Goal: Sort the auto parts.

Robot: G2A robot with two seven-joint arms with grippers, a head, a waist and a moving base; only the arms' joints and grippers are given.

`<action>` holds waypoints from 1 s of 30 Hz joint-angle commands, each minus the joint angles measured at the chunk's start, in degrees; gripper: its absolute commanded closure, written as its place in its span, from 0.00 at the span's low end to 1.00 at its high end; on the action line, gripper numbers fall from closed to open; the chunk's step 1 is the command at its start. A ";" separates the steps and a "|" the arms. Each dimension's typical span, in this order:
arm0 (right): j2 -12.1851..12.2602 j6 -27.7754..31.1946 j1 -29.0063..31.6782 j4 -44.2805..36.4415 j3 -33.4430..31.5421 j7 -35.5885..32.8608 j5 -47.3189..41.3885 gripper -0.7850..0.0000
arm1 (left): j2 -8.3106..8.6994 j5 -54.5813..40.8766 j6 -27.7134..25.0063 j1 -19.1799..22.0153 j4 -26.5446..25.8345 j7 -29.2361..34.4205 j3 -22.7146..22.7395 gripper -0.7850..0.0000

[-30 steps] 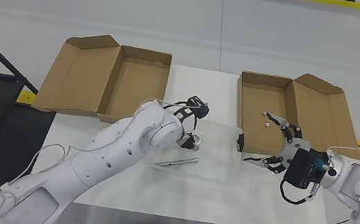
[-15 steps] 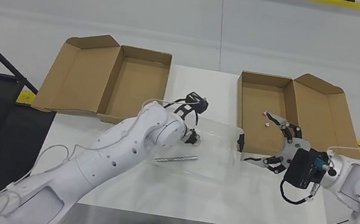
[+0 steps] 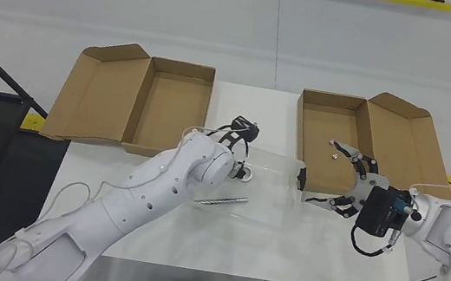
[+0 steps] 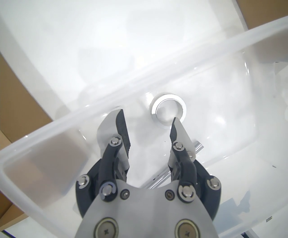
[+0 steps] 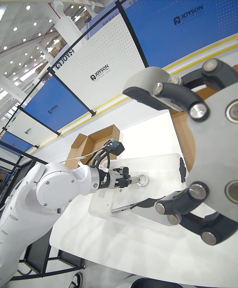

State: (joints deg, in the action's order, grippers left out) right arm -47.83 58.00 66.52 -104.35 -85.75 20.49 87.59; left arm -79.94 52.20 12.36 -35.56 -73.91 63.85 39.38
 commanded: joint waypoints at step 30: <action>0.00 0.00 0.00 0.00 0.00 0.01 0.00 0.00 | -2.18 0.07 -2.65 -1.04 3.37 3.46 0.81 0.60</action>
State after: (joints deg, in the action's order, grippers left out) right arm -47.83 58.00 66.52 -104.35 -85.75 20.49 87.59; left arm -82.20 51.78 9.66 -36.36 -70.23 67.00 40.03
